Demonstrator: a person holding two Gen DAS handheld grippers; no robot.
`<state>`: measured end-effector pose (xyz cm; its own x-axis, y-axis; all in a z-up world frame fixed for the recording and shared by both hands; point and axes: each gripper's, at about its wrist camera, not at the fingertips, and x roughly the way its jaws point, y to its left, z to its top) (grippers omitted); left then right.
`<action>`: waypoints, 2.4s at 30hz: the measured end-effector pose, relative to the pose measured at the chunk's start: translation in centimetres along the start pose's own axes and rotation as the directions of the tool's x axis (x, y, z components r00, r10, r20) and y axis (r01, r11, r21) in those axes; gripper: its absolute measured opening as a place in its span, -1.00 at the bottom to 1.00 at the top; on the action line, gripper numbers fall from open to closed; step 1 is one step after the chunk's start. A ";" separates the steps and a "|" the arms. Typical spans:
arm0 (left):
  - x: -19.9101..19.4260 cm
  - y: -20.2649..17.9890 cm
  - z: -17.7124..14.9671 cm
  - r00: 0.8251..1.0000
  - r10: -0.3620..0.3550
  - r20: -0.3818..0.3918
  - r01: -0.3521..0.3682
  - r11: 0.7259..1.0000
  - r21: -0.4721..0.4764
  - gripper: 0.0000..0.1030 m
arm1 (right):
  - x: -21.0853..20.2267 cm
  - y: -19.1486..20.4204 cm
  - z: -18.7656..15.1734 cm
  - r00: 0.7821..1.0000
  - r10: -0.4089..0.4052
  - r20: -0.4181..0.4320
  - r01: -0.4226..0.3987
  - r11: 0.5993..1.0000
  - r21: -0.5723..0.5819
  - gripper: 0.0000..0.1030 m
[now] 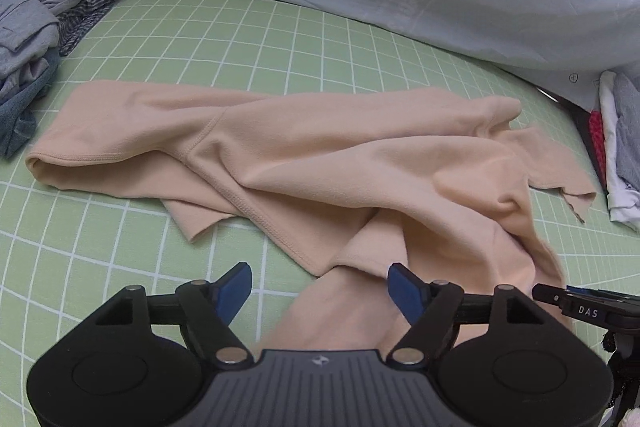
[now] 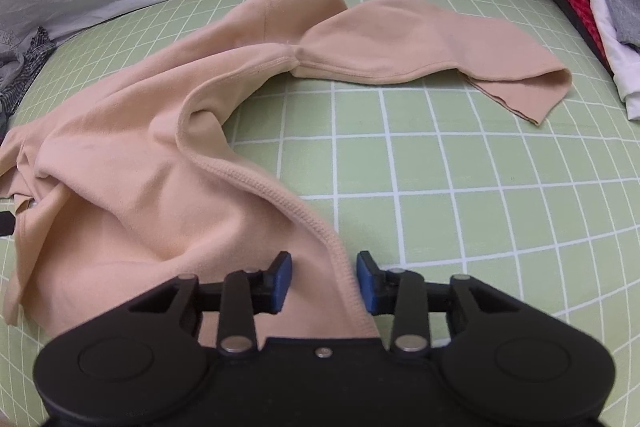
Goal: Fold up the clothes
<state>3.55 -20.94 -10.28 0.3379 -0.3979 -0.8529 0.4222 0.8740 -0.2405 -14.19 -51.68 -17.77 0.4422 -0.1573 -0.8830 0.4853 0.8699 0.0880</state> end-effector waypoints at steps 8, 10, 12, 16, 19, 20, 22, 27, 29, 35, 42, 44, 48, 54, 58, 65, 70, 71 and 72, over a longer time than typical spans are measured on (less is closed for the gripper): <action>-0.9 0.1 -0.5 1.000 0.006 0.018 -0.005 0.999 -0.042 0.50 | -0.3 -0.3 -0.2 1.000 -0.003 -0.004 0.003 1.000 -0.011 -0.24; -0.4 -0.8 -0.6 1.000 0.008 0.001 -0.008 1.000 -0.012 0.50 | -0.2 -0.3 -0.1 1.000 -0.005 -0.009 0.005 1.000 -0.021 -0.18; 0.3 -1.9 -0.8 1.000 0.015 -0.023 -0.014 0.999 0.031 0.50 | 0.0 -0.3 0.0 1.000 -0.006 -0.013 0.006 1.000 -0.030 -0.04; 1.8 -4.6 -1.3 0.997 0.024 -0.071 -0.011 0.986 0.168 0.52 | 0.2 -0.2 0.1 1.000 -0.009 -0.019 0.008 0.999 -0.051 0.15; 3.2 -5.7 -1.5 0.991 0.087 -0.099 -0.061 0.970 0.236 0.52 | 0.2 -0.2 0.1 1.000 -0.006 -0.017 0.005 0.998 -0.060 0.18; 3.6 -5.8 -1.5 0.988 0.114 -0.102 -0.085 0.965 0.248 0.52 | 0.2 -0.2 0.1 1.000 -0.004 -0.015 0.003 0.998 -0.061 0.18; 4.1 -5.1 -1.3 0.983 0.155 -0.098 -0.131 0.966 0.221 0.35 | 0.2 -0.2 0.2 1.000 0.004 -0.007 -0.005 0.998 -0.056 0.12; 3.2 -1.6 -0.4 0.988 0.120 -0.097 -0.116 0.992 0.041 -0.80 | -0.2 -0.1 0.3 0.999 0.043 0.016 -0.042 0.998 -0.041 -0.72; 2.5 -0.2 -0.2 0.991 0.097 -0.090 -0.100 0.994 -0.039 -0.85 | -0.5 0.1 0.1 0.999 0.047 0.023 -0.045 0.998 -0.049 -0.88; -0.6 2.0 -1.5 0.996 0.067 -0.057 -0.076 0.979 -0.188 -0.86 | -3.1 0.8 -1.5 0.997 0.037 0.073 -0.032 0.997 -0.070 -0.89; -3.3 5.0 -6.3 0.990 0.089 -0.113 -0.121 0.939 -0.323 -0.93 | -6.8 0.8 -4.7 0.995 -0.018 0.096 0.028 0.995 -0.098 -0.89; -3.6 5.7 -7.7 0.984 0.106 -0.141 -0.148 0.930 -0.337 -0.93 | -6.9 0.6 -5.7 0.998 -0.007 0.066 0.012 0.996 -0.084 -0.89; -3.9 6.4 -9.6 0.977 0.112 -0.183 -0.171 0.923 -0.346 -0.92 | -6.5 1.1 -7.3 1.000 -0.022 -0.006 0.022 0.994 -0.109 -0.89; -4.2 6.1 -9.8 0.961 0.200 -0.192 -0.249 0.928 -0.278 -0.39 | -5.6 1.7 -7.8 0.992 -0.100 -0.074 0.091 0.988 -0.122 -0.34; -5.6 6.4 -8.2 0.970 0.214 -0.117 -0.239 0.930 -0.281 0.21 | -6.1 1.4 -6.5 0.995 -0.095 -0.023 0.094 0.995 -0.044 0.22; -5.5 6.8 -3.8 0.968 0.246 -0.054 -0.252 0.936 -0.248 0.26 | -6.6 2.5 -3.4 0.993 -0.067 0.093 0.066 0.998 0.008 0.42; -4.0 6.6 0.2 0.960 0.279 -0.015 -0.277 0.944 -0.176 0.29 | -5.3 3.5 0.7 0.985 -0.059 0.160 0.059 0.998 0.003 0.45; -3.4 6.6 1.2 0.960 0.282 -0.008 -0.279 0.945 -0.169 0.29 | -4.9 3.6 1.8 0.983 -0.061 0.175 0.061 0.998 0.004 0.46; -2.8 6.7 2.3 0.960 0.280 -0.004 -0.276 0.947 -0.165 0.30 | -4.4 3.6 3.0 0.980 -0.063 0.189 0.063 0.998 0.006 0.49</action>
<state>7.39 -14.58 -8.40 0.4393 -0.1365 -0.8879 0.1677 0.9835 -0.0683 -12.15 -49.28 -12.18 0.5454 -0.2973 -0.7836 0.5165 0.8556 0.0349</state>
